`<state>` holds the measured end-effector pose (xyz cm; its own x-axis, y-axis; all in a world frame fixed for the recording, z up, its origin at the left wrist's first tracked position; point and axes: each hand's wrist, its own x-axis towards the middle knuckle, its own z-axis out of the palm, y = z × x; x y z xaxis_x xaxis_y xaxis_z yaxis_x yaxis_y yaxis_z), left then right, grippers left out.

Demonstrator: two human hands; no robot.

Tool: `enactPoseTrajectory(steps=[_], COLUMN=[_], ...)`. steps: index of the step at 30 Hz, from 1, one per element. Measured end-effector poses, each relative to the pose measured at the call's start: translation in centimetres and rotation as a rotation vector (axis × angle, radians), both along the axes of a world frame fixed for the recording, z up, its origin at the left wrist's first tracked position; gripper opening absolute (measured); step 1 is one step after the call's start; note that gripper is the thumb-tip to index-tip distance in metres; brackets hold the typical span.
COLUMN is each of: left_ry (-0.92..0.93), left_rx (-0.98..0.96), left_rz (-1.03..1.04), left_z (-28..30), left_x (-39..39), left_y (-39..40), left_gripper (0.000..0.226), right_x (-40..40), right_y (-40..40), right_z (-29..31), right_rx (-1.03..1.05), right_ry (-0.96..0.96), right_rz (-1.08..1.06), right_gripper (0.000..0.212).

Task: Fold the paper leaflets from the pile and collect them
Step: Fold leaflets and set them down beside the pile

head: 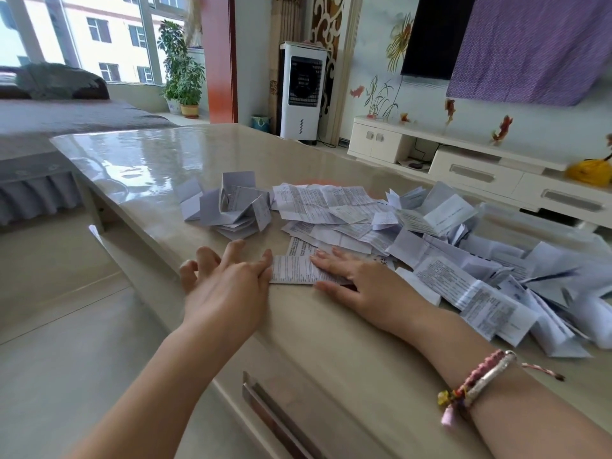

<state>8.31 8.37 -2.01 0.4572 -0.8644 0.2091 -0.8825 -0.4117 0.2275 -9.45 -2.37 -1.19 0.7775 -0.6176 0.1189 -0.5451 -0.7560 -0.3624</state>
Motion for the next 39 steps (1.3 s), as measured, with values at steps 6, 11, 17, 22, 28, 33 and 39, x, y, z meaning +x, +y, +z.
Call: enactPoseTrajectory(steps=[6,11,17,22,28,33,39], left_ry=[0.110,0.371,0.399,0.384,0.638,0.857,1.247], left_rx=[-0.166,-0.442,-0.485,-0.463,-0.494,-0.501,-0.471], left_rz=[-0.001,-0.131,-0.378,-0.429,-0.553,-0.539,-0.482], left_z=[0.9,1.3,0.7,0.4,0.9,1.3,2.3], left_x=[0.3,-0.5,-2.1,-2.4,-2.8,-2.5,-2.3], left_y=[-0.2,-0.4,-1.0,-1.5,-1.1,-1.0,-0.6], left_gripper=[0.039,0.046,0.072,0.069,0.024,0.019,0.022], right_x=[-0.2,-0.1,-0.1,0.2,0.3,0.0,-0.6], right_y=[0.5,0.7,0.4,1.4,2.0,1.6,0.9], right_z=[0.7,0.2,0.5,1.2,1.7,1.7,1.5], right_rx=[-0.217,-0.428,-0.162,0.132,0.241,0.232,0.405], right_ry=[0.080,-0.102,-0.524,-0.652,-0.630,-0.689,-0.653], right_rz=[-0.006,-0.060,-0.120,0.002,0.055,-0.019,-0.095], right_gripper=[0.053,0.050,0.030,0.028,0.021,0.016,0.032])
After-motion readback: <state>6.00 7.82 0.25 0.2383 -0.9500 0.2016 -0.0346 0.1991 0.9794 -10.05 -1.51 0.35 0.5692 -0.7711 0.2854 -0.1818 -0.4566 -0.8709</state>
